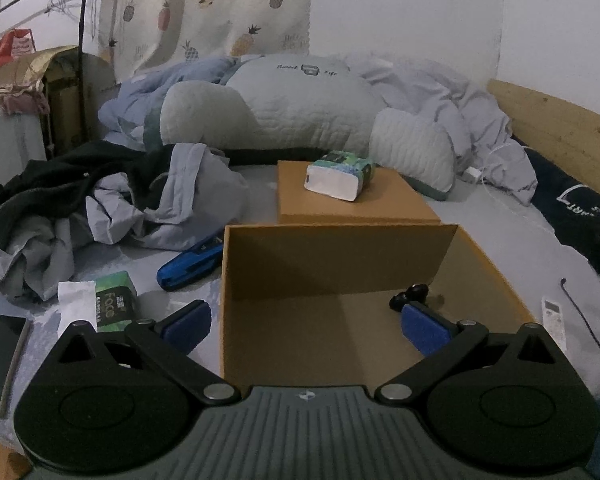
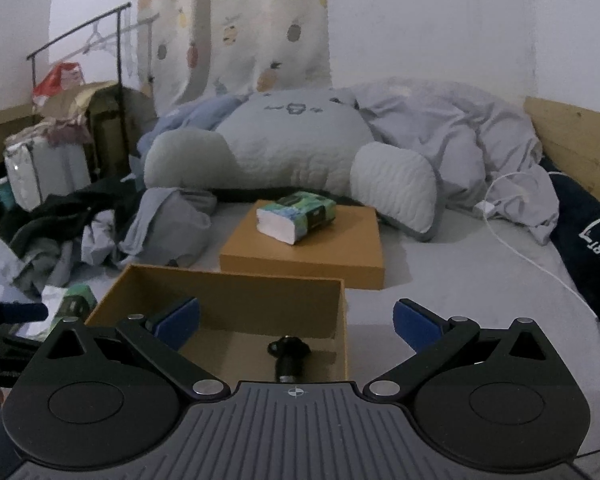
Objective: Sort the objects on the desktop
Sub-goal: 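Withdraw the right gripper from the box, then move the left gripper down over the green floral tissue pack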
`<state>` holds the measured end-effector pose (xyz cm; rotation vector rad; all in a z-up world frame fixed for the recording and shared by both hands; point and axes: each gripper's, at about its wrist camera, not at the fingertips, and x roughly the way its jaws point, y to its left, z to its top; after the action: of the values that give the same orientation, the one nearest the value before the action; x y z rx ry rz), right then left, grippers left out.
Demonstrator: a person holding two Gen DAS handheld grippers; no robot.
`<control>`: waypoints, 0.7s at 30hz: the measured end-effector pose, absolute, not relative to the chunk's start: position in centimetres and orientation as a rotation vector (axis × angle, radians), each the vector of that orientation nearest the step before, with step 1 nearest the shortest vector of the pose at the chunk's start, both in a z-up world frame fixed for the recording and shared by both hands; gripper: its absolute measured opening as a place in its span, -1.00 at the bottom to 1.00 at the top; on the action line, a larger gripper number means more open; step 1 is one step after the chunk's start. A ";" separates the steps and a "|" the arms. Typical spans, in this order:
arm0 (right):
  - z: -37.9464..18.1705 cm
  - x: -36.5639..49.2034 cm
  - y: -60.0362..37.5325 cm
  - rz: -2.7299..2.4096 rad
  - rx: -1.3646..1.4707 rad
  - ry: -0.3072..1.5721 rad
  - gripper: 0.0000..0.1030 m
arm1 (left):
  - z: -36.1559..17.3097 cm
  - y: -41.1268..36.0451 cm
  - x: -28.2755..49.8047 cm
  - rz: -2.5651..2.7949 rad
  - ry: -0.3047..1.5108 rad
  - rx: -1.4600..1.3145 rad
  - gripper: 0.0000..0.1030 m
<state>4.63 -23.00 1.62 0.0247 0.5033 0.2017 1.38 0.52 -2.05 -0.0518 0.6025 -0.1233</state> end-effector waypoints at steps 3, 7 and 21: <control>2.3 4.9 -23.5 0.204 0.050 0.507 1.00 | -1.1 0.4 1.9 -0.124 0.597 -0.046 1.00; 3.9 5.4 -24.1 0.215 0.080 0.504 1.00 | 0.9 0.1 3.2 -0.128 0.581 -0.030 1.00; 13.9 9.5 -25.7 0.290 0.163 0.425 1.00 | 12.4 -2.1 9.8 -0.206 0.447 -0.012 1.00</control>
<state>9.48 -25.73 13.85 0.1627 0.4247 0.2901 9.81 -2.06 12.44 -0.0116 0.4472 -0.2059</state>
